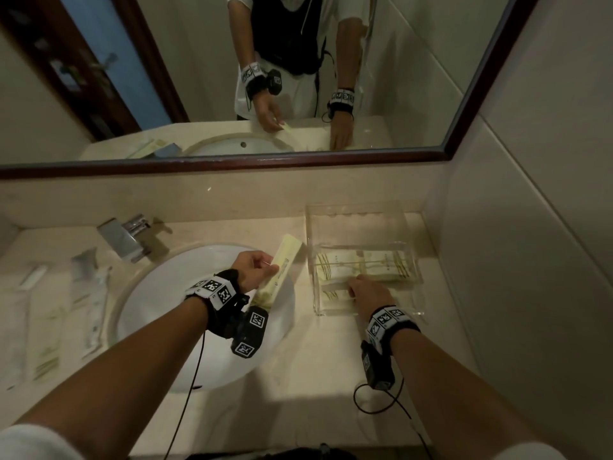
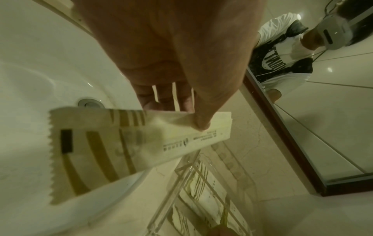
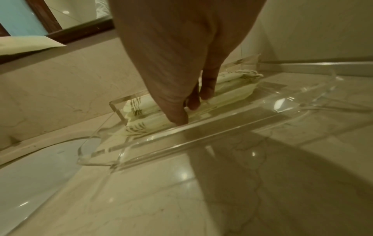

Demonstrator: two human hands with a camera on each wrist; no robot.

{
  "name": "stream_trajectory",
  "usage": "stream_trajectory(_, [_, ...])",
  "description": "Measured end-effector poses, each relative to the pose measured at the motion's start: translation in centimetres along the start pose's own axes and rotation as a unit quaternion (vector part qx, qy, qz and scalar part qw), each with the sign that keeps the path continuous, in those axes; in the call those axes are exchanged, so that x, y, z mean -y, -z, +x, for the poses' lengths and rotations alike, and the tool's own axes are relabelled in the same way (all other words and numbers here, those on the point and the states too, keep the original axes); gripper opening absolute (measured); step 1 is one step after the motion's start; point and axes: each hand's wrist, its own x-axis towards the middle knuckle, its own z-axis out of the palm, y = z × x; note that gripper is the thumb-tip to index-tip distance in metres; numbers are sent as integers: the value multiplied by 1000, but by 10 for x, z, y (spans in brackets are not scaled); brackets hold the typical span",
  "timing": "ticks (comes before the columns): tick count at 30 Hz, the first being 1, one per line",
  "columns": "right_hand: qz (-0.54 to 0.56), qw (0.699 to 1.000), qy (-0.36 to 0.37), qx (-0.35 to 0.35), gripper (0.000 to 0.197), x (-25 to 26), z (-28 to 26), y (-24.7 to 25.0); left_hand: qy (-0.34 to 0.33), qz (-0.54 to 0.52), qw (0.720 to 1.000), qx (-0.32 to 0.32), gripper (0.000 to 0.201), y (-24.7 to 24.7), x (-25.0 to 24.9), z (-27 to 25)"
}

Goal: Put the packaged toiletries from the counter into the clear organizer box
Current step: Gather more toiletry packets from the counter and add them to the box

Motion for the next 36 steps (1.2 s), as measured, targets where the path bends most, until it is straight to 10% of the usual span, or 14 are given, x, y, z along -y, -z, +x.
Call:
stream_trajectory(25, [149,989,1,3,11,-7,32,9,2,10,998,59,21,-45,-21,34])
stream_trajectory(32, [498,852,-136,-87,29,-6,27,37,-12,40,995,90,28,-84,-25,34])
stream_trajectory(36, [520,848,-90,-56,13,-19,13,35,-41,62,991,115,29,-106,-30,34])
